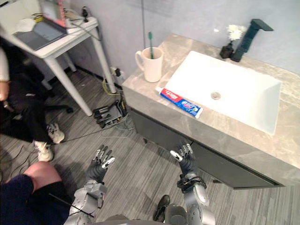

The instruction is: Organize washtable

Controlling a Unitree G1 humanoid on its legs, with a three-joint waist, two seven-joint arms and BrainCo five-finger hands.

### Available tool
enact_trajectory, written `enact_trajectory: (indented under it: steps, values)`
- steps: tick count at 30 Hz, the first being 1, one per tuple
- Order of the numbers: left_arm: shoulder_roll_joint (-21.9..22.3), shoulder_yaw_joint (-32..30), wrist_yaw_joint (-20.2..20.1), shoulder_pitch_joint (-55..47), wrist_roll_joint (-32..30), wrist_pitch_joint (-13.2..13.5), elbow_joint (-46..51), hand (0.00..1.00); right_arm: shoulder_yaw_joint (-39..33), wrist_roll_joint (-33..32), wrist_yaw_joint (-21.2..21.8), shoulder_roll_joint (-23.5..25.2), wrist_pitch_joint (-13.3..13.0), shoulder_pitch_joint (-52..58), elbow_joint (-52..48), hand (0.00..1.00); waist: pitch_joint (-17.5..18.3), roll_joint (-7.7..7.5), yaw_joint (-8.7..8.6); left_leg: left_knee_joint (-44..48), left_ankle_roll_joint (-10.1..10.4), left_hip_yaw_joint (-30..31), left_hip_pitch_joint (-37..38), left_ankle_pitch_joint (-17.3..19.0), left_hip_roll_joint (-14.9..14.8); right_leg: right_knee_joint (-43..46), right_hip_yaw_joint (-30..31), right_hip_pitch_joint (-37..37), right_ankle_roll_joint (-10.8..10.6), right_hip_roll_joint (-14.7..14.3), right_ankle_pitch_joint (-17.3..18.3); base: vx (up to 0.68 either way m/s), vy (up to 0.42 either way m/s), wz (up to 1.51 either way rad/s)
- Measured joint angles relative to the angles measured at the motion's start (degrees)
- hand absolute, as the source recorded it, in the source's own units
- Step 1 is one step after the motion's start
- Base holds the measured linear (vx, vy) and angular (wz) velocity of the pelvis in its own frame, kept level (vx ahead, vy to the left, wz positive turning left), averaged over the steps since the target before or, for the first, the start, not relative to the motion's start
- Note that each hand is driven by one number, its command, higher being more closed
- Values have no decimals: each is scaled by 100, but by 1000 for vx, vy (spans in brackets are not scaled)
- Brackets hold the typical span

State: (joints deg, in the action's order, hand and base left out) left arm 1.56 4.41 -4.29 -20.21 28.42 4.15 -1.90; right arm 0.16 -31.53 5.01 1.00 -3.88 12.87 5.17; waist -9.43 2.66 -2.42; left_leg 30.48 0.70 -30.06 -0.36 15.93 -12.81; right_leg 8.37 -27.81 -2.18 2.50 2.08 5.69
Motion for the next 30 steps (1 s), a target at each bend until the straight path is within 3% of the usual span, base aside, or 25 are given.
enact_trajectory:
  steps: [2, 3, 5, 7, 9, 10, 11, 12, 13, 15, 16, 18, 20, 21, 24, 30]
  values:
    - [13, -29, 0, -50, 1, -3, -2, 0, 45, -18, -12, 8, 3, 84, -20, 0, -89, 54, -2, 1185, -427, 252, -136, -281, -228, -216, 340, 385, -32, -140, -16, 175, 56, -87]
    - [56, -62, 12, -151, 1, -3, 4, 0, 86, -60, -20, 74, 5, 161, -153, 0, -109, 44, 12, 1835, -641, 662, -364, -684, -189, -337, 673, 617, -53, -127, -30, 209, 166, -137]
    - [77, -160, 78, -237, 1, 12, 33, 0, 95, -64, -18, 87, -22, 179, -373, 0, -95, 75, 148, 1993, -460, 1652, -624, -188, 266, -363, 1332, 597, -90, -90, -38, 228, 237, -171]
    - [55, -191, 91, -222, 1, 18, 93, 0, 151, -62, -21, 148, -22, 71, -406, 0, -155, -55, 242, 1400, -282, 2846, -990, 384, 792, -337, 2154, 492, -170, 53, -63, 170, 288, -192]
    - [81, -156, 89, -196, 2, 23, 241, 0, 272, -61, -26, 147, -24, 125, -492, 0, -173, -111, 323, 654, -90, 3408, -1067, 396, 883, -141, 2582, 375, -448, 185, 21, 94, 331, -145]
    - [184, -130, 87, -238, 1, 40, 409, 0, 320, -59, -25, 127, -22, 246, -689, 0, -119, 47, 319, -377, 286, 3764, -984, 54, 695, 103, 2805, 219, -745, 134, 177, 93, 421, -124]
    - [208, -66, 104, -219, 2, 75, 423, 0, 316, -57, -36, 208, -10, 399, -721, 0, -120, -32, 319, -404, 302, 3416, -923, -66, 735, 226, 3003, 180, -896, 300, 237, 140, 415, -109]
    - [167, -49, 103, -220, 2, 94, 515, 0, 348, -57, -36, 234, -4, 487, -777, 0, -60, -134, 312, -474, 265, 3273, -878, -77, 803, 223, 3000, 139, -918, 403, 230, 262, 378, -100]
    - [94, -9, 92, -236, 4, 153, 738, 0, 500, -55, -15, 256, -4, 643, -1032, 0, 27, -311, 320, -516, 125, 2901, -813, -22, 901, 234, 3072, 46, -963, 548, 249, 241, 245, -88]
    - [12, -18, 92, -335, 0, 174, 779, 0, 654, -41, 19, 266, -7, 634, -1172, 0, 57, -381, 333, -596, 108, 2348, -714, -19, 889, 254, 3247, -83, -1064, 614, 96, 149, 192, -113]
    - [-11, -21, 93, -373, 0, 174, 808, 0, 684, -35, 23, 266, -8, 576, -1170, 0, 67, -397, 365, -674, 107, 2158, -657, -20, 873, 259, 3172, -150, -1010, 631, 59, 70, 165, -133]
    - [-82, -93, 94, -416, -1, 175, 834, 0, 706, 48, 27, 264, -27, 426, -1012, 0, 58, -384, 416, -880, 87, 1697, -499, -24, 811, 415, 2291, -360, -845, 785, -32, 40, 99, -114]
    - [-81, -218, 106, -498, 0, 160, 833, 0, 692, 72, 24, 269, -16, 301, -570, 0, 53, -384, 329, -949, 83, 1572, -397, -20, 766, 627, 1435, -420, -695, 911, -13, 40, 3, -50]
    - [-70, -220, 114, -507, 0, 157, 833, 0, 659, 72, 24, 273, -12, 326, -447, 0, 59, -399, 320, -973, 83, 1599, -345, -21, 772, 696, 1419, -425, -696, 903, -23, 41, -32, -10]
    - [8, -268, 147, -472, -2, 162, 836, 0, 477, 69, 34, 278, 14, 339, -314, 0, 17, -256, 335, -1150, 81, 1646, -393, -27, 782, 531, 1529, -486, -752, 825, -52, -10, -46, -7]
    - [186, -269, 146, -465, 1, 167, 836, 0, 469, 74, 124, 160, 22, 327, -129, 0, 20, -249, 336, -1377, 74, 1791, -421, -178, 783, -108, 1388, -235, -809, 659, -324, 21, -32, 10]
